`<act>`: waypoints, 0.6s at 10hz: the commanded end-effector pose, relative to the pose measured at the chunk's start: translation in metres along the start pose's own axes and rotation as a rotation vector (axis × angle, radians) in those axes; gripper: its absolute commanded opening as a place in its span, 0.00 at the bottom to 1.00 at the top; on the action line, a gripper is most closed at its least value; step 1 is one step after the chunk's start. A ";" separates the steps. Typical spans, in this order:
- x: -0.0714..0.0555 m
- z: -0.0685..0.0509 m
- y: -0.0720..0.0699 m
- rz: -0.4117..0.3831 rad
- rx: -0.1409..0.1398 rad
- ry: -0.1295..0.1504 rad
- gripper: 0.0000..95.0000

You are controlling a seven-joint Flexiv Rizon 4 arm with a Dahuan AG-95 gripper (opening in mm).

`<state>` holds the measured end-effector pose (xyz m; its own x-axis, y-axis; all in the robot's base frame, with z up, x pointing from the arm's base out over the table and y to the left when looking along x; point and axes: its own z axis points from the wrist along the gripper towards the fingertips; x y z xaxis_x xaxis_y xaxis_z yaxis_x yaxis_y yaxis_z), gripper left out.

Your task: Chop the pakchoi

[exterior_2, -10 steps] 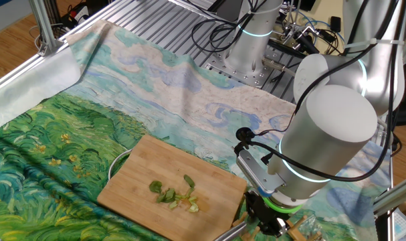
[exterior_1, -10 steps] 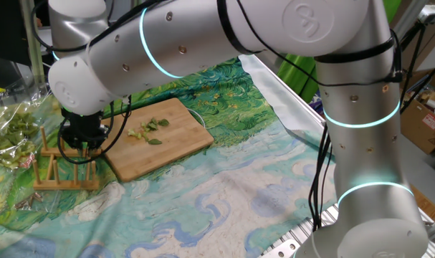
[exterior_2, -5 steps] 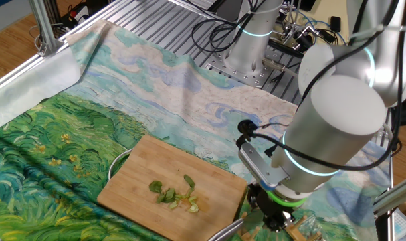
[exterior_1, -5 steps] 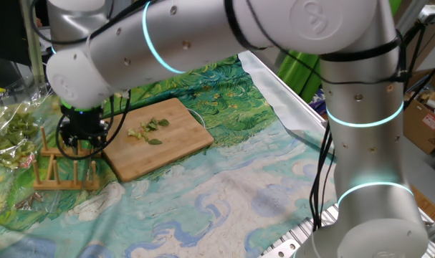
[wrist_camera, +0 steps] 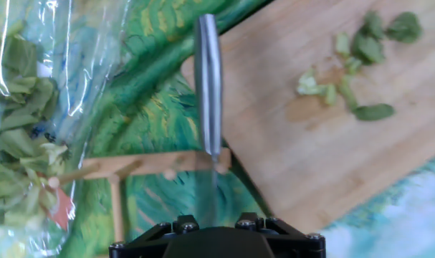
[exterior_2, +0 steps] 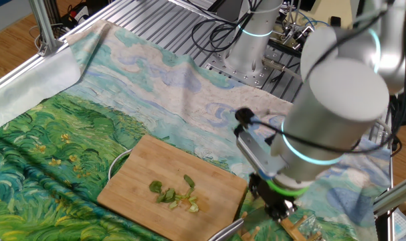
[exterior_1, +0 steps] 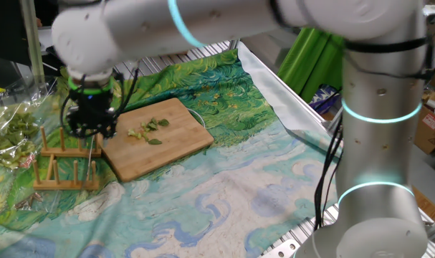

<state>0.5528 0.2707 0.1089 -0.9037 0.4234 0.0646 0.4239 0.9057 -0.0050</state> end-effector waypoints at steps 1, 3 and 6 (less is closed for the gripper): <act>-0.001 -0.014 -0.015 -0.051 0.003 -0.004 0.20; -0.017 -0.027 -0.045 -0.149 0.015 -0.007 0.20; -0.052 -0.030 -0.096 -0.291 0.006 -0.014 0.00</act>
<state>0.5576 0.1841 0.1354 -0.9773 0.2042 0.0559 0.2045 0.9789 0.0004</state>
